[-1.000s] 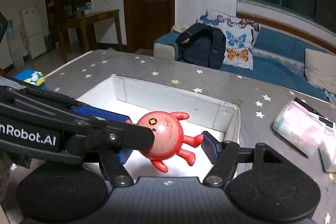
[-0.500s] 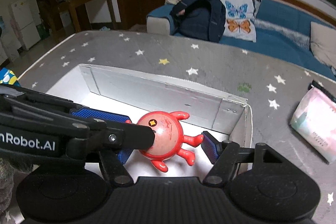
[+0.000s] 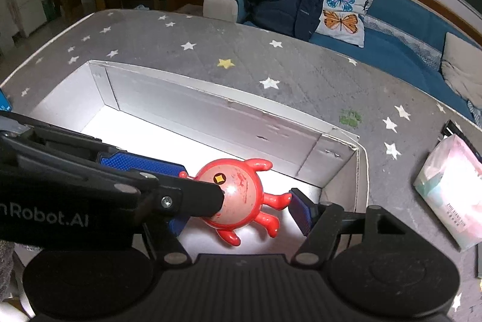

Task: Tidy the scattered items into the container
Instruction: 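Lift the red toy with both grippers and carry it into the box, then open both grippers to release the red toy inside the box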

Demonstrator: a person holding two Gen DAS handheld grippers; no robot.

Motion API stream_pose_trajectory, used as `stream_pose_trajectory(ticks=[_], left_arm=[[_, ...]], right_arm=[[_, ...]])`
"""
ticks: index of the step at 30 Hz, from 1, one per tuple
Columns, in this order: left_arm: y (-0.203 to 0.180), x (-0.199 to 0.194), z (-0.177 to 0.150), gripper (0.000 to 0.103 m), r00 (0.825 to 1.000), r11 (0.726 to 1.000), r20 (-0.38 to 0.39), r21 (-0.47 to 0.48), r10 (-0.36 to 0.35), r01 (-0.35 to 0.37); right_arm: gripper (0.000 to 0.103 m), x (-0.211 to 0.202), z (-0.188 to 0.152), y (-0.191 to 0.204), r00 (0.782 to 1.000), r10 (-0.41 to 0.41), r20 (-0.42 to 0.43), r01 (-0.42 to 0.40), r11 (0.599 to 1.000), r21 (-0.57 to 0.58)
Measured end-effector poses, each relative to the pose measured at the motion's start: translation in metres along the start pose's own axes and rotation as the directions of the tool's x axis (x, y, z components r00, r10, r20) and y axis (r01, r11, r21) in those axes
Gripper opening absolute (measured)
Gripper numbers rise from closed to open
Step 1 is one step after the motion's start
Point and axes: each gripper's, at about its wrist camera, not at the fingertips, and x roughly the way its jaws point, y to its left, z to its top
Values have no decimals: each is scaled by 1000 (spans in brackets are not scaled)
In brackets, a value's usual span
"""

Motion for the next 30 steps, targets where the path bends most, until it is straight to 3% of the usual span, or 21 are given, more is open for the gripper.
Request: stream_pose_trajectory(ticks=[30], left_arm=[[0, -1, 0, 35, 1000, 1000, -19, -20, 13, -13]], right_arm=[[70, 2, 0, 5, 1000, -5, -21, 4, 999, -47]])
